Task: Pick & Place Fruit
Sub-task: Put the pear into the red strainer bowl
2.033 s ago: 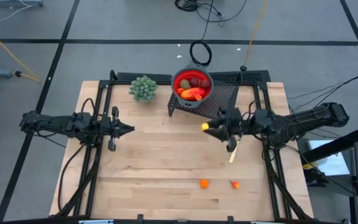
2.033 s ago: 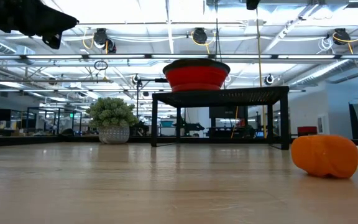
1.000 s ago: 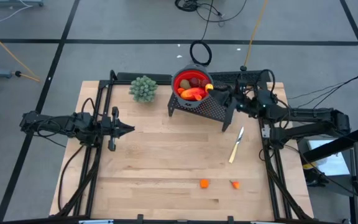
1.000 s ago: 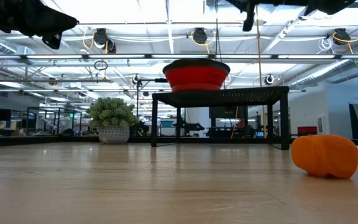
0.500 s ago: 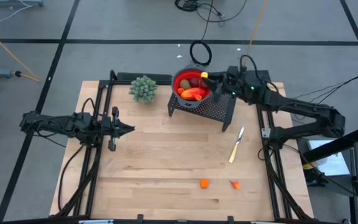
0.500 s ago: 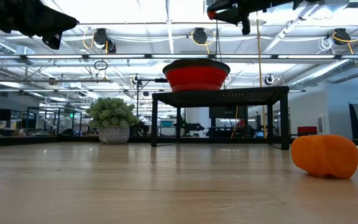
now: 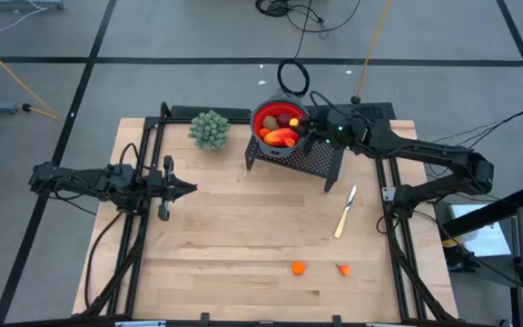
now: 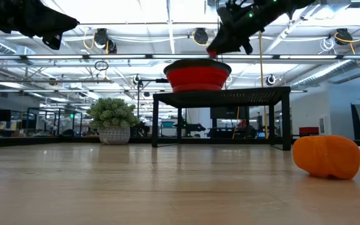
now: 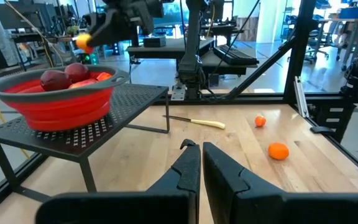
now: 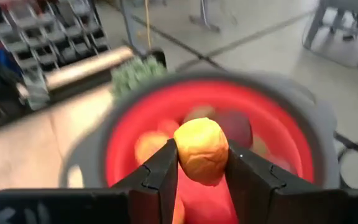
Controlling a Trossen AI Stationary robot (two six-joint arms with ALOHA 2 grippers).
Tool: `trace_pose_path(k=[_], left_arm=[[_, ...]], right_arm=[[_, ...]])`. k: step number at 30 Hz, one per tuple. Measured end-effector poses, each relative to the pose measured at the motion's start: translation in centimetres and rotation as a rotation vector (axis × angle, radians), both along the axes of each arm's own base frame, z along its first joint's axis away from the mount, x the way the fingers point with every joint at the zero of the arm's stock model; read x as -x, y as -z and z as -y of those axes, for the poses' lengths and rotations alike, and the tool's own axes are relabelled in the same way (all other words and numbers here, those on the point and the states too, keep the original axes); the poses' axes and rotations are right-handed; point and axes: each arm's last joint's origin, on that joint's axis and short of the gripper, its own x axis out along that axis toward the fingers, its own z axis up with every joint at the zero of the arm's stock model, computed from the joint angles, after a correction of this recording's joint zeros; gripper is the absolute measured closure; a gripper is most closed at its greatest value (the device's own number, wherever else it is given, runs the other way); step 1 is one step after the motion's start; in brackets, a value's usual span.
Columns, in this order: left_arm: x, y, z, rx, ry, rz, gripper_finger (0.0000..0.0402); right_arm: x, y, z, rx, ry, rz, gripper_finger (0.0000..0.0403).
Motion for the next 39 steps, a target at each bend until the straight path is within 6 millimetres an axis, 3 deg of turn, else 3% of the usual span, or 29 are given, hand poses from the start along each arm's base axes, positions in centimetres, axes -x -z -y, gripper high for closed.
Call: trace_pose_path(k=[12, 29, 39], left_arm=[[0.0, 0.02, 0.0, 0.004, 0.0, -0.002, 0.038], [0.0, 0.02, 0.0, -0.002, 0.0, -0.002, 0.038], [0.0, 0.02, 0.0, 0.0, 0.0, -0.002, 0.038]], right_arm=[[0.42, 1.02, -0.2, -0.021, -0.011, -0.123, 0.0291], [0.44, 1.09, -0.21, 0.01, -0.031, -0.151, 0.0289], [0.47, 1.17, -0.23, 0.005, -0.03, -0.158, 0.0241]])
